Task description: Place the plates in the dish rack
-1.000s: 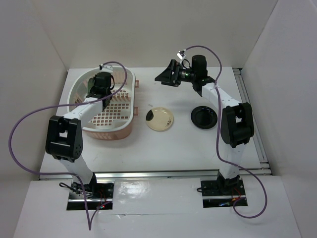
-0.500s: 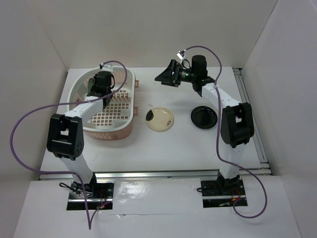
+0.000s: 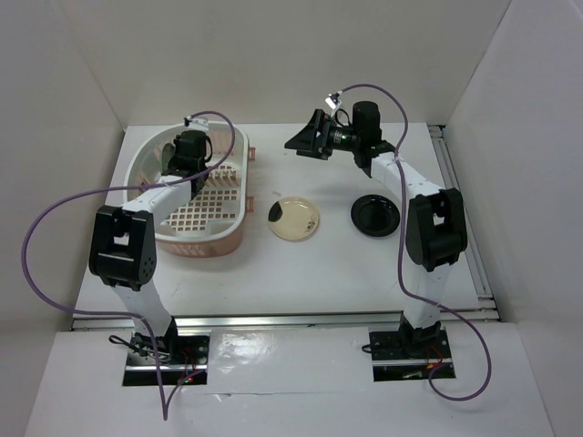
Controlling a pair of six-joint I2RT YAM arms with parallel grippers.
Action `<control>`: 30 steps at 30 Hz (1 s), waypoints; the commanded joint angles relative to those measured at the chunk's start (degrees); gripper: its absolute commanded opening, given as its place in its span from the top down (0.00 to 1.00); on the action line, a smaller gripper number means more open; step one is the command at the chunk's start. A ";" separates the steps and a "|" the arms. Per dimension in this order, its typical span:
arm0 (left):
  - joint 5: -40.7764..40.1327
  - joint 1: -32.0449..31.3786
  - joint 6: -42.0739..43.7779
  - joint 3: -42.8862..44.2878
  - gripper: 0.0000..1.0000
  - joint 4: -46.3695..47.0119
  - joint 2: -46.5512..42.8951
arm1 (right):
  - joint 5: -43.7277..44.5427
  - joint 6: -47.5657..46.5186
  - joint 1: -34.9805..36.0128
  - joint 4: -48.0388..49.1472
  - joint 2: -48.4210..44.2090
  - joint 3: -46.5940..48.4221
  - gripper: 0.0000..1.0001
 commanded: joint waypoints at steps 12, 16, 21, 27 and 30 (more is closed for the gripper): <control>-0.55 -0.06 4.52 2.39 0.61 5.78 2.95 | -1.47 -0.01 0.51 2.69 -1.78 -0.24 0.00; -0.55 -0.06 5.15 2.39 0.58 6.31 2.95 | -1.47 0.51 0.51 2.69 -1.25 -0.24 0.00; -0.55 -0.06 6.90 2.92 0.57 7.89 2.42 | -1.47 1.04 0.51 3.91 -1.25 -0.24 0.00; -0.03 -0.06 8.05 2.39 0.57 9.04 2.42 | -2.00 1.57 0.51 3.92 -0.72 -0.24 0.00; 0.76 -0.06 7.52 2.92 0.59 7.72 3.47 | -2.00 1.57 0.51 3.92 -0.72 -0.24 0.00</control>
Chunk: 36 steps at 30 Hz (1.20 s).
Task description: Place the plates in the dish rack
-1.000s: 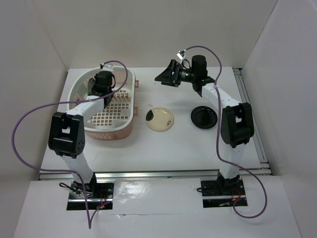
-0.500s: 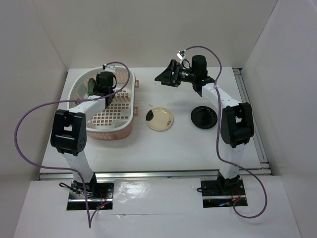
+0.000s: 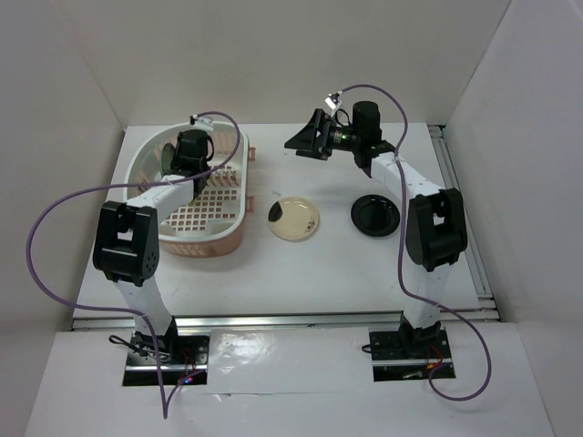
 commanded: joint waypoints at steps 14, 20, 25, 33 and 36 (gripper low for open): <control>0.00 -0.06 -1.56 1.48 0.70 -0.06 0.31 | -1.89 2.04 0.51 4.91 0.86 0.81 0.00; 0.00 -0.06 -1.56 -0.03 0.77 1.09 -0.23 | -1.89 2.04 0.51 4.91 0.86 0.81 0.00; -0.62 -0.06 -0.34 1.81 0.84 1.09 0.30 | -1.89 2.56 0.51 4.91 1.39 0.81 0.00; -0.09 -0.06 -0.86 3.48 0.96 0.48 0.82 | -1.89 3.09 0.51 5.44 1.39 0.12 0.00; 1.84 -0.06 1.07 3.49 1.00 0.48 0.83 | -1.89 3.62 0.51 6.14 1.39 -0.42 0.00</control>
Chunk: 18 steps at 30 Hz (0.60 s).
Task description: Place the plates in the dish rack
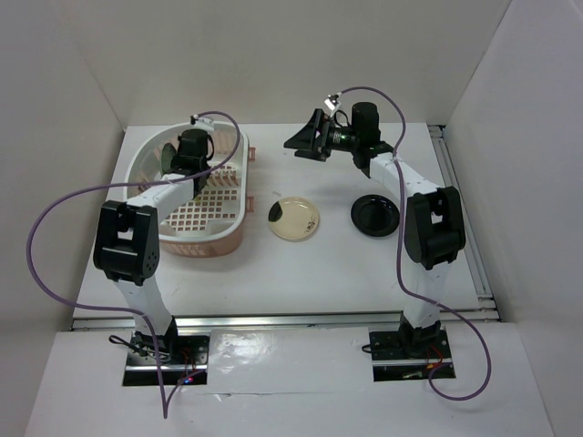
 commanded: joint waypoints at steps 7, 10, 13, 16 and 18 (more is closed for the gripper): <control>5.44 0.44 3.96 5.80 1.00 0.78 2.74 | -1.04 1.28 0.51 4.96 -0.28 -0.92 0.00; 8.79 0.45 5.20 5.80 1.00 -0.54 3.27 | -1.04 1.28 0.51 4.96 -0.28 -0.92 0.00; 10.01 0.45 5.20 4.40 1.00 -0.54 3.27 | -1.04 1.80 0.51 4.96 -0.28 -1.45 0.00; 11.24 0.98 7.30 2.48 1.00 0.77 3.27 | -1.04 1.81 0.51 5.48 -0.28 -1.97 0.00; 11.94 0.98 8.09 1.93 1.00 1.39 2.57 | -1.04 2.42 0.51 6.01 -0.28 -1.98 0.00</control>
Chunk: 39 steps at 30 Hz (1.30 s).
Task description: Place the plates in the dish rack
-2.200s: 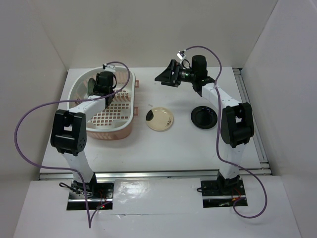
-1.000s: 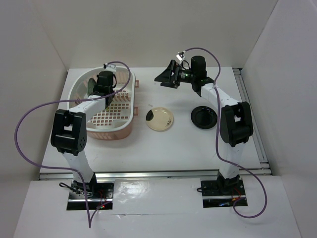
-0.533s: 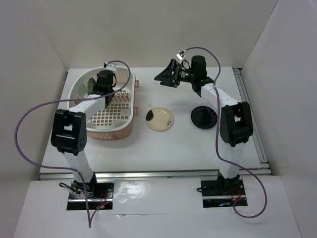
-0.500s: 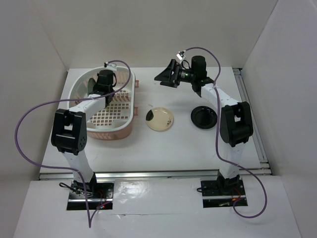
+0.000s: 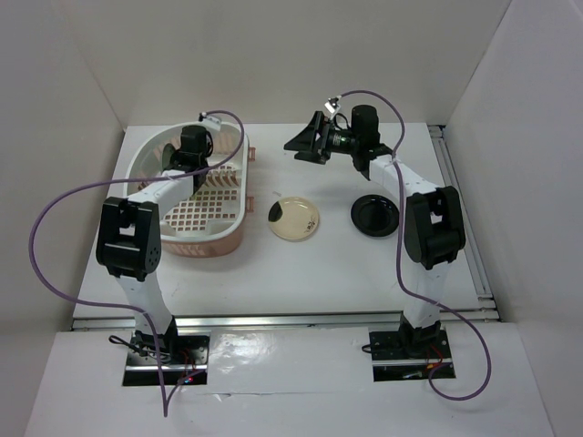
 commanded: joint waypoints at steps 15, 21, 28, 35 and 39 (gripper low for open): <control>6.70 0.74 1.77 0.17 1.00 0.11 0.91 | -1.33 1.77 1.04 5.24 0.25 -1.55 0.00; 11.96 4.16 -2.62 2.54 1.00 -4.28 0.29 | -1.33 2.30 1.57 6.38 0.25 -2.60 0.00; 16.72 6.54 -5.44 5.44 1.00 -7.36 0.82 | -1.33 2.30 1.57 6.38 0.25 -2.60 0.00; 19.08 6.54 -5.97 4.92 1.00 -7.89 1.35 | -1.85 2.30 1.57 6.91 0.78 -2.07 0.00; 19.09 6.54 -5.18 3.78 1.00 -7.36 1.35 | -1.85 3.36 1.57 7.96 0.78 -2.07 0.00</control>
